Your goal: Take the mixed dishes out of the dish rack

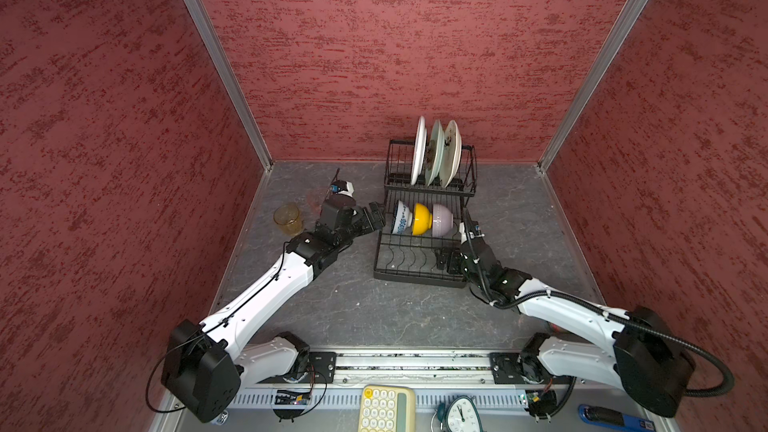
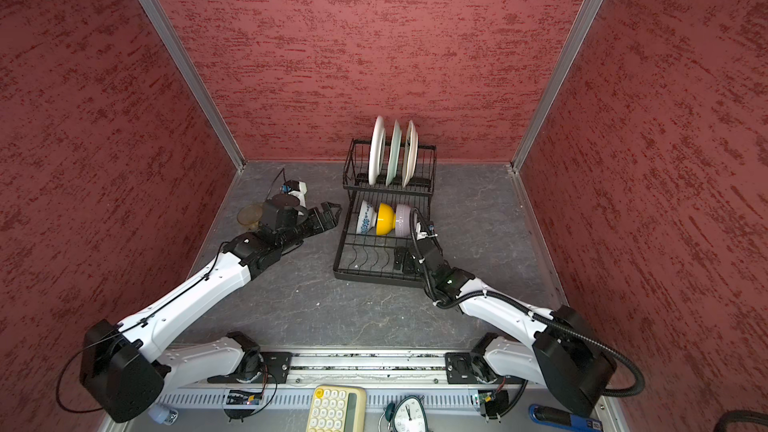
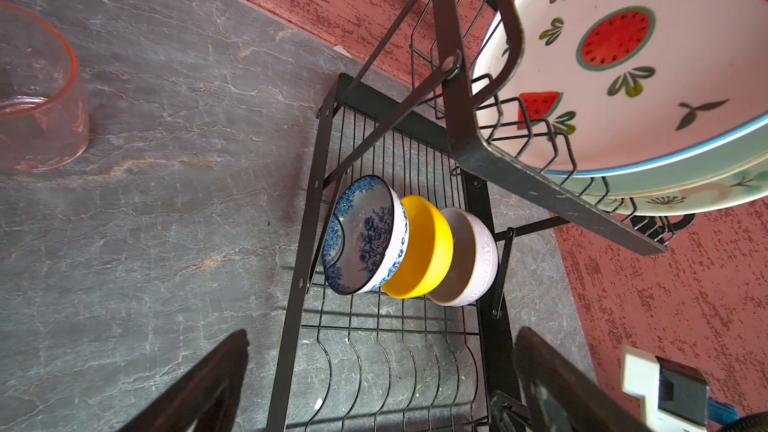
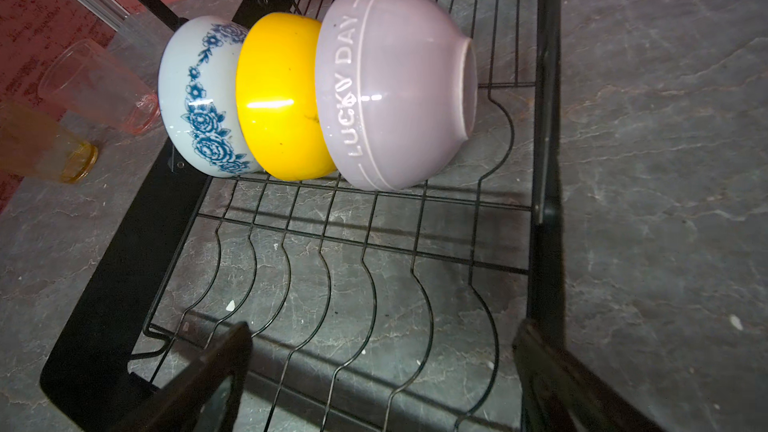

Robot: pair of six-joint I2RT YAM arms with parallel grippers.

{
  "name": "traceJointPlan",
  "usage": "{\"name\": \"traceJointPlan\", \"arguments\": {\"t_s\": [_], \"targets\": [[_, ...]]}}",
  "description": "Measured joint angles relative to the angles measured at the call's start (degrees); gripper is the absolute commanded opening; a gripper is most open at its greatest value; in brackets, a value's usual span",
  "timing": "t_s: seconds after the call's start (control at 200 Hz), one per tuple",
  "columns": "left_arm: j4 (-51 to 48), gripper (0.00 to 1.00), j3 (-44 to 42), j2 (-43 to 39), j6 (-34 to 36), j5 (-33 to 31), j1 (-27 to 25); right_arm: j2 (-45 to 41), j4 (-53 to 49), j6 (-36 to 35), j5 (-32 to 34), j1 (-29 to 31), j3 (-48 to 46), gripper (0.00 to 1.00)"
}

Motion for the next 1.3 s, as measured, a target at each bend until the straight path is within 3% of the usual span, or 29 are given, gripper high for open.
{"name": "traceJointPlan", "arguments": {"t_s": [0.215,0.676,1.303], "targets": [[1.1,0.99,-1.7,0.0,-0.5,0.0,0.0,4.5,1.7,-0.3,0.5,-0.8,1.1,0.93],[2.4,0.99,-3.3,1.0,-1.3,1.4,0.7,13.3,6.9,-4.4,-0.2,-4.3,6.5,0.94],[3.4,0.99,-4.7,-0.8,-1.8,2.0,1.9,14.1,10.3,-7.6,0.0,-4.6,8.1,0.99]]}}
